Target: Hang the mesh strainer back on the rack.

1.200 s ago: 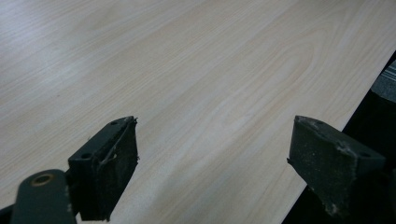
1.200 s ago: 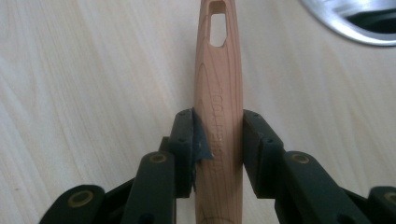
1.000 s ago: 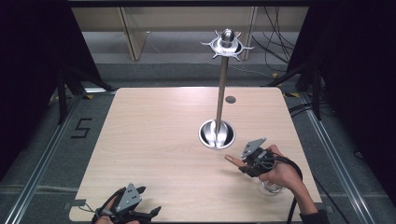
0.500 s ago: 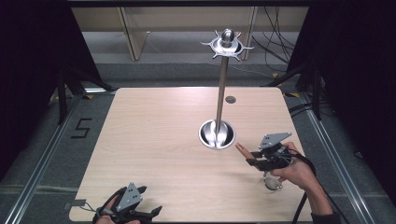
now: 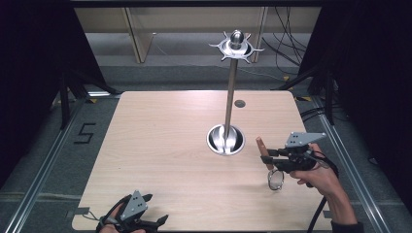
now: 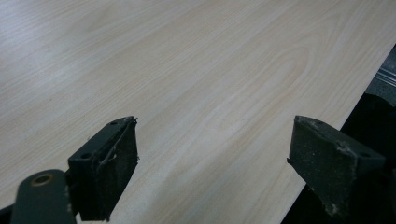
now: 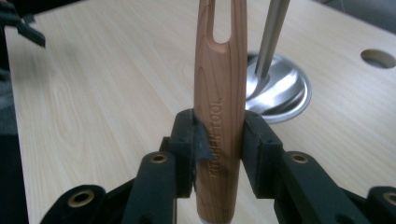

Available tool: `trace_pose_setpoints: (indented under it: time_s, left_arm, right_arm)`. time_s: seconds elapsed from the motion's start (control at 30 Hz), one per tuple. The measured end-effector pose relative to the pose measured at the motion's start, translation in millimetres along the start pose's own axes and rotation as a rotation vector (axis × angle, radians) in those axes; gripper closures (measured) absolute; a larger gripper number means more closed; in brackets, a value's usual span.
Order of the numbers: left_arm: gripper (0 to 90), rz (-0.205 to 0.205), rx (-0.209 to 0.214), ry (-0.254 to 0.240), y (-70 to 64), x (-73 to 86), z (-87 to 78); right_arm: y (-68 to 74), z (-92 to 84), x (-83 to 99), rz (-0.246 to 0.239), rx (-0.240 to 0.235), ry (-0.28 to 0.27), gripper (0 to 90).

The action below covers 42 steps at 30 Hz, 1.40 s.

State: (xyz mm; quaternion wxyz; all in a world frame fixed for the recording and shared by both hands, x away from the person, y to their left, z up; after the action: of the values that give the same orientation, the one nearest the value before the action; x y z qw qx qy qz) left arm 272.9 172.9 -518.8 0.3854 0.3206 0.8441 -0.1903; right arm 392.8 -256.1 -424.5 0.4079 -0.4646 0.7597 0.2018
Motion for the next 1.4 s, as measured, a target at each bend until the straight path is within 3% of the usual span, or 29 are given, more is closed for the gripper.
trace_pose_setpoints:
  time_s: [0.1, 0.13, 0.17, 0.2, 0.23, 0.27, 0.3, 0.33, 0.37, 0.4, 0.47, 0.5, 0.6, 0.63, 0.67, 0.73, 0.77, 0.87, 0.9, 0.97, 1.03, 1.1, 1.2, 1.23, 1.3, 1.33, 1.4]
  left_arm:
    - [15.0, -0.070, 0.017, -0.027, -6.5, 1.1, 2.0]
    - [15.0, -0.071, 0.016, -0.029, -6.5, 1.2, 2.1]
    - [15.0, -0.046, 0.013, -0.017, -4.7, 1.4, 0.6]
    - [15.0, -0.019, 0.010, -0.016, -3.0, 0.5, -0.5]
    - [15.0, -0.014, 0.002, -0.008, -2.0, 0.9, -1.0]
    - [14.9, 0.003, -0.004, -0.010, -0.5, 0.4, -0.4]
    - [15.0, 0.004, -0.006, -0.009, -0.5, 0.4, -0.4]
    - [15.0, -0.035, 0.015, -0.013, -4.2, 1.5, 0.1]
    - [15.0, -0.049, 0.001, -0.008, -4.8, 2.5, 0.4]
    - [15.0, -0.032, 0.010, -0.012, -4.7, 1.7, -0.1]
    - [15.0, -0.036, 0.005, -0.010, -4.8, 1.7, 0.0]
    - [15.0, -0.011, 0.006, -0.014, -3.5, 1.0, 0.0]
    - [15.0, -0.011, 0.005, -0.016, -3.5, 1.4, -0.2]
    - [15.0, -0.028, 0.004, -0.012, -4.1, 1.9, -0.2]
    - [15.0, -0.070, 0.008, -0.036, -6.6, 1.9, 2.1]
    - [15.0, -0.022, 0.002, -0.018, -2.9, 1.5, 0.5]
    - [15.0, -0.016, 0.001, -0.017, -2.5, 1.3, 0.4]
    - [15.0, -0.039, 0.005, -0.041, -4.1, 1.1, 1.7]
    - [15.0, -0.021, -0.002, -0.024, -2.3, 1.1, 0.6]
    - [15.0, -0.042, -0.002, -0.014, -3.4, 2.3, 0.2]
    - [15.0, -0.005, -0.001, -0.014, -1.4, 1.1, -0.1]
    - [14.9, -0.039, 0.003, -0.008, -3.2, 2.4, 0.3]
    - [15.0, -0.034, -0.004, -0.012, -3.1, 2.1, 0.4]
    - [15.0, -0.007, -0.004, -0.009, -1.6, 1.4, 0.0]
    - [15.0, -0.034, -0.003, -0.006, -2.7, 2.3, 0.4]
    - [15.0, -0.002, 0.003, -0.011, -0.9, 1.1, 0.5]
    - [15.0, -0.011, -0.003, -0.007, -1.4, 1.4, 0.6]
  right_arm:
    - [1.1, -3.1, -3.3, 0.015, -0.011, -0.035, 68.8]
    - [-0.1, -3.2, -5.2, 0.003, -0.004, -0.053, 68.8]
    - [1.3, -3.8, -7.0, 0.025, -0.007, -0.061, 68.8]
    - [-0.1, -4.2, -9.1, 0.016, -0.001, -0.078, 68.8]
    - [1.5, -4.5, -11.0, 0.031, -0.003, -0.090, 68.8]
    - [0.9, -5.8, -12.9, 0.015, -0.010, -0.097, 68.8]
    - [-0.3, -5.2, -15.1, -0.002, 0.014, -0.120, 68.8]
    - [2.3, -5.8, -15.8, 0.026, 0.007, -0.113, 68.8]
    - [0.7, -7.2, -17.7, 0.001, 0.002, -0.110, 68.8]
    - [2.7, -8.4, -18.9, 0.026, 0.005, -0.107, 68.8]
    - [0.0, -8.9, -22.4, -0.002, 0.024, -0.135, 68.8]
    - [1.0, -9.8, -24.1, 0.010, 0.033, -0.139, 68.8]
    - [1.5, -13.1, -30.6, 0.036, 0.051, -0.145, 68.8]
    - [1.4, -12.4, -33.9, 0.034, 0.065, -0.168, 68.8]
    - [1.3, -12.3, -36.2, 0.032, 0.071, -0.175, 68.8]
    - [0.5, -12.0, -43.9, 0.020, 0.090, -0.181, 68.8]
    - [0.5, -11.5, -47.9, 0.025, 0.097, -0.186, 68.8]
    - [-0.8, -10.5, -61.0, 0.032, 0.106, -0.210, 68.8]
    - [-2.3, -10.5, -65.4, 0.027, 0.119, -0.223, 68.8]
    - [-4.3, -9.9, -74.1, 0.035, 0.135, -0.259, 68.8]
    - [-6.4, -11.2, -80.4, 0.031, 0.131, -0.270, 68.8]
    - [-8.5, -13.1, -87.6, 0.031, 0.144, -0.293, 68.8]
    - [-9.9, -16.6, -95.7, 0.059, 0.156, -0.306, 68.8]
    - [-10.9, -17.2, -97.5, 0.050, 0.166, -0.307, 68.8]
    - [-12.2, -19.2, -102.5, 0.042, 0.177, -0.312, 68.8]
    - [-12.7, -19.7, -105.3, 0.045, 0.173, -0.320, 68.8]
    - [-12.9, -21.3, -111.4, 0.050, 0.178, -0.325, 68.8]
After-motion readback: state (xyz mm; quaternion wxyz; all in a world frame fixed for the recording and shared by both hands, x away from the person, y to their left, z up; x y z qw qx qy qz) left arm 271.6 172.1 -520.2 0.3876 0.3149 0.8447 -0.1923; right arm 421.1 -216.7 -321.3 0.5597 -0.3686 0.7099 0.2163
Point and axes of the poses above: each handheld gripper's, and its own axes: z roughly forward along the jaws, x roughly out of its underside, y roughly to its left, the point moved 4 cm from there along z, roughly forward along the jaws, and after that the axes turned 9 degrees about -z, right-handed, at the moved point
